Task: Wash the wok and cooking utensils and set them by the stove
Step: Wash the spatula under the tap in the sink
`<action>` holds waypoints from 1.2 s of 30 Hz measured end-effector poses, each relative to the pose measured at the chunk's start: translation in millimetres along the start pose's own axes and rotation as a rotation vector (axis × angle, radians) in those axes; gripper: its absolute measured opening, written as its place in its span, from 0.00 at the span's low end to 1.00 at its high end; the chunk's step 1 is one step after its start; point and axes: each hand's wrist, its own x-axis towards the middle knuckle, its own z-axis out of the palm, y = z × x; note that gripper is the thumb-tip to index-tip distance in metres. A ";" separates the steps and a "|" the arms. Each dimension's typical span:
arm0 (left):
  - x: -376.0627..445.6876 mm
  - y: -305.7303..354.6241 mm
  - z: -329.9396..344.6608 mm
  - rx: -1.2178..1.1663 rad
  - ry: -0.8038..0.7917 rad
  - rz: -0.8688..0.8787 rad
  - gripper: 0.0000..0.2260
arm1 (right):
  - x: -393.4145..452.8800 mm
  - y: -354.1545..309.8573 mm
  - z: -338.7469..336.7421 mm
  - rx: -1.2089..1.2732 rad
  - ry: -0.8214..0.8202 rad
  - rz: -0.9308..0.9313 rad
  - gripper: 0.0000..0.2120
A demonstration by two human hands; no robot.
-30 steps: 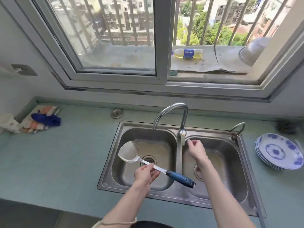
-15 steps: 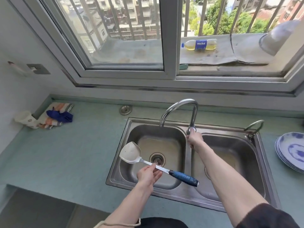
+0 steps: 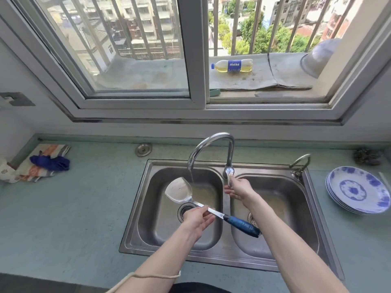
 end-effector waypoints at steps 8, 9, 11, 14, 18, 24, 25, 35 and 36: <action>3.9 10.8 17.4 0.090 -0.112 -0.051 0.03 | 18.7 6.1 6.7 -0.232 0.169 -0.036 0.20; 5.3 12.4 17.8 0.099 -0.115 -0.056 0.03 | 17.7 6.2 6.6 -0.250 0.178 -0.038 0.21; 9.5 14.2 18.0 0.115 -0.118 -0.060 0.02 | 15.2 5.5 5.6 -0.259 0.186 -0.046 0.22; 14.2 15.8 19.4 0.128 -0.121 -0.064 0.02 | 6.8 -3.1 3.4 -0.196 0.139 -0.017 0.24; 20.1 18.4 25.8 0.099 -0.125 -0.078 0.02 | -26.5 -19.8 -1.3 -0.326 -0.070 0.070 0.25; 29.7 24.2 35.7 0.012 -0.131 -0.107 0.04 | -78.6 -19.8 -24.4 -0.793 -0.268 -0.008 0.25; 30.4 26.5 36.0 0.001 -0.135 -0.110 0.04 | -86.4 -20.0 -25.0 -0.921 -0.232 -0.083 0.24; 56.3 72.5 20.2 -0.133 0.032 0.050 0.12 | -129.8 -7.7 -20.2 -1.146 0.007 -0.242 0.22; 63.0 78.2 14.9 -0.091 0.044 0.083 0.13 | -134.3 -7.5 -17.7 -1.118 0.016 -0.234 0.22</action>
